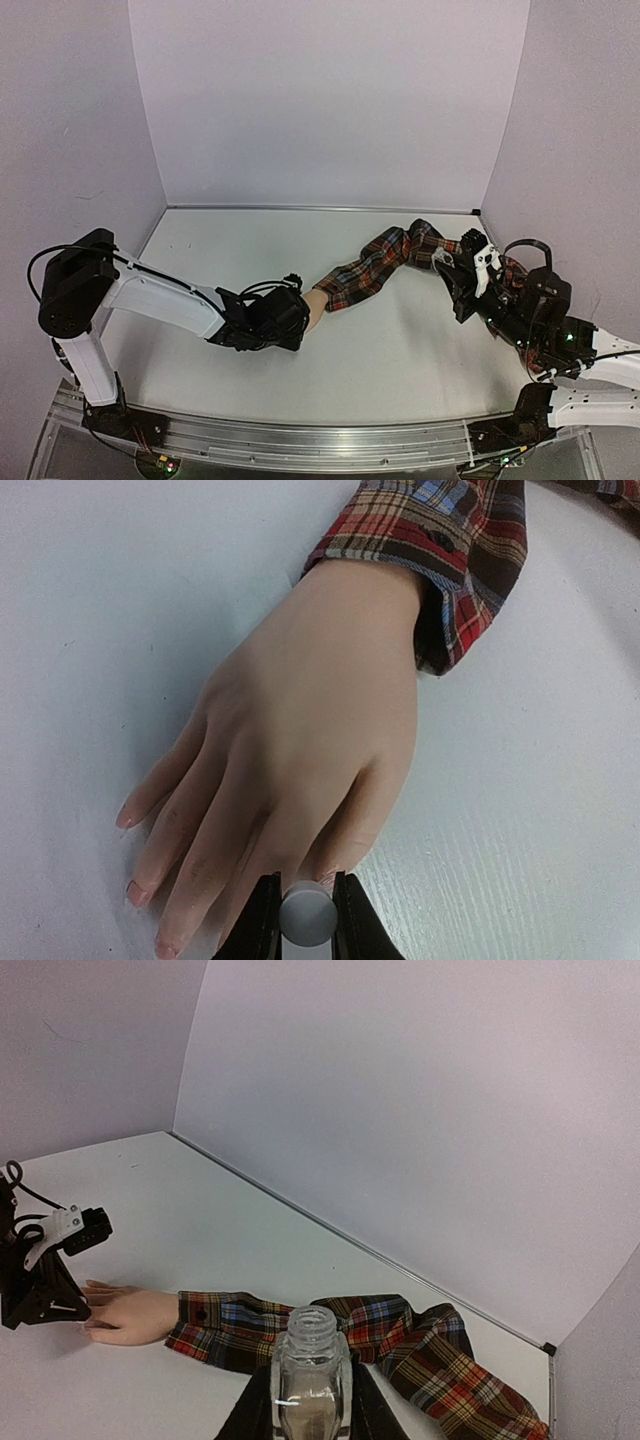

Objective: Paint the nails

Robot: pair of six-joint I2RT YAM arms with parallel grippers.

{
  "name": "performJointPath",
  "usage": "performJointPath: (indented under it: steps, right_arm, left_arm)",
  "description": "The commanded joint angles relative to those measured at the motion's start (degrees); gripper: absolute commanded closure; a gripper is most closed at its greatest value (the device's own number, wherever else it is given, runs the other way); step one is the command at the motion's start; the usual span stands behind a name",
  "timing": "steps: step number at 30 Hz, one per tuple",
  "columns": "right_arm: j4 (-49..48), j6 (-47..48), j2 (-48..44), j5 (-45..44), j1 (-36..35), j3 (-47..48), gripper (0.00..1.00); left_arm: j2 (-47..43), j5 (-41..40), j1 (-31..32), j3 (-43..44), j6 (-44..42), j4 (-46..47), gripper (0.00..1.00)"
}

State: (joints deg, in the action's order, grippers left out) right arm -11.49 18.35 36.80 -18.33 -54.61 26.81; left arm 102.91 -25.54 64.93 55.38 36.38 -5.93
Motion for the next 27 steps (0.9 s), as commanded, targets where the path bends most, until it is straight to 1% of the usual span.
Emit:
performJointPath:
  steps: [1,10,21,27]
  right_arm:
    - [-1.52,-0.59,-0.88,0.49,0.88,0.35,1.0]
    - [-1.52,-0.58,-1.07,0.38,0.86,0.26,1.0]
    - [-1.52,-0.58,-0.9,0.46,0.94,0.38,1.0]
    - [-1.52,-0.62,-0.91,0.51,0.93,0.35,1.0]
  left_arm:
    - [-2.94,-0.16,-0.05,-0.68,1.0,0.48,1.0]
    - [-3.07,-0.08,0.03,-1.29,1.7,-0.1,1.0]
    - [-7.12,-0.38,1.24,-0.02,1.33,-1.86,1.0]
    - [-5.38,-0.12,1.23,2.17,-0.38,-0.71,1.0]
